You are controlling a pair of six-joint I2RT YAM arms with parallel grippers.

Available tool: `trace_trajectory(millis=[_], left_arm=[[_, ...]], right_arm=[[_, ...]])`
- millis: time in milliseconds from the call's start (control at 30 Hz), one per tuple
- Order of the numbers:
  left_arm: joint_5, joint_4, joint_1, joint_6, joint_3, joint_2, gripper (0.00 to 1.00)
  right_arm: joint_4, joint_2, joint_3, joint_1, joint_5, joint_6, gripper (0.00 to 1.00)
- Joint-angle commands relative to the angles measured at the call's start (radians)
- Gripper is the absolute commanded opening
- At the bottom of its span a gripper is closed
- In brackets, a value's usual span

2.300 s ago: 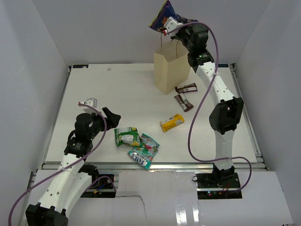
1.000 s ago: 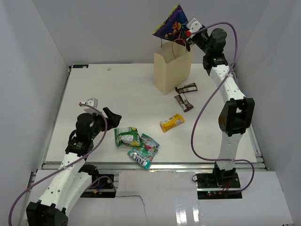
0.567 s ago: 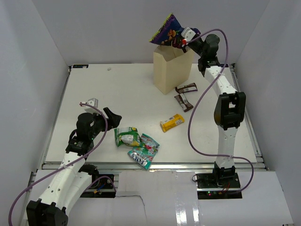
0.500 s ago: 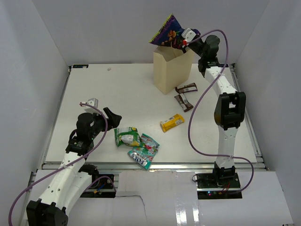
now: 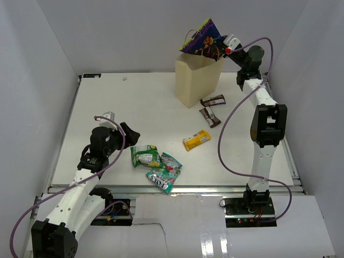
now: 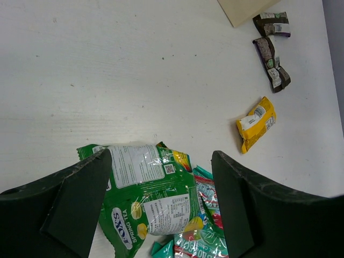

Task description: Place the snacks into the paper bag

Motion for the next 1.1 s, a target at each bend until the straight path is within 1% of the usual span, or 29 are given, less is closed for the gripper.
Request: trace_trajectory(millis=[0, 367, 400, 500, 533, 600, 633, 700, 767, 800, 867, 900, 1000, 1067], left_arm=[[0.02, 0.033, -0.002, 0.004, 0.032, 0.001, 0.86], [0.021, 0.032, -0.001, 0.001, 0.032, -0.003, 0.86], [0.023, 0.032, -0.001, 0.001, 0.034, -0.003, 0.86], [0.023, 0.035, -0.001, 0.001, 0.031, -0.002, 0.86], [0.021, 0.035, -0.001, 0.001, 0.031, -0.002, 0.86], [0.021, 0.036, -0.001, 0.001, 0.029, -0.003, 0.86], [0.021, 0.036, -0.001, 0.001, 0.029, -0.003, 0.86], [0.024, 0.036, -0.001, 0.0, 0.029, -0.007, 0.85], [0.023, 0.036, -0.002, -0.002, 0.026, -0.01, 0.86], [0.023, 0.036, -0.002, 0.0, 0.023, -0.013, 0.86], [0.021, 0.035, -0.001, -0.003, 0.022, -0.017, 0.86], [0.021, 0.035, -0.002, -0.003, 0.02, -0.019, 0.86], [0.021, 0.033, -0.001, -0.003, 0.019, -0.023, 0.86], [0.023, 0.035, -0.001, -0.006, 0.017, -0.022, 0.86]], right_arm=[[0.245, -0.101, 0.016, -0.012, 0.004, 0.044, 0.08], [0.227, -0.086, 0.0, -0.023, -0.004, 0.034, 0.09], [0.227, -0.087, 0.0, -0.021, -0.005, 0.034, 0.11], [0.231, -0.089, -0.009, -0.023, -0.004, 0.034, 0.24], [0.233, -0.09, -0.012, -0.021, -0.002, 0.031, 0.32], [0.236, -0.095, -0.018, -0.021, 0.001, 0.028, 0.39], [0.236, -0.096, -0.021, -0.023, 0.002, 0.028, 0.46], [0.239, -0.099, -0.024, -0.021, 0.005, 0.028, 0.56], [0.239, -0.103, -0.03, -0.021, 0.005, 0.028, 0.6], [0.239, -0.104, -0.03, -0.021, 0.007, 0.028, 0.64], [0.241, -0.107, -0.033, -0.021, 0.005, 0.032, 0.66], [0.241, -0.11, -0.036, -0.021, 0.004, 0.034, 0.72], [0.251, -0.121, -0.044, -0.021, -0.001, 0.052, 0.81], [0.262, -0.133, -0.047, -0.021, -0.004, 0.073, 0.84]])
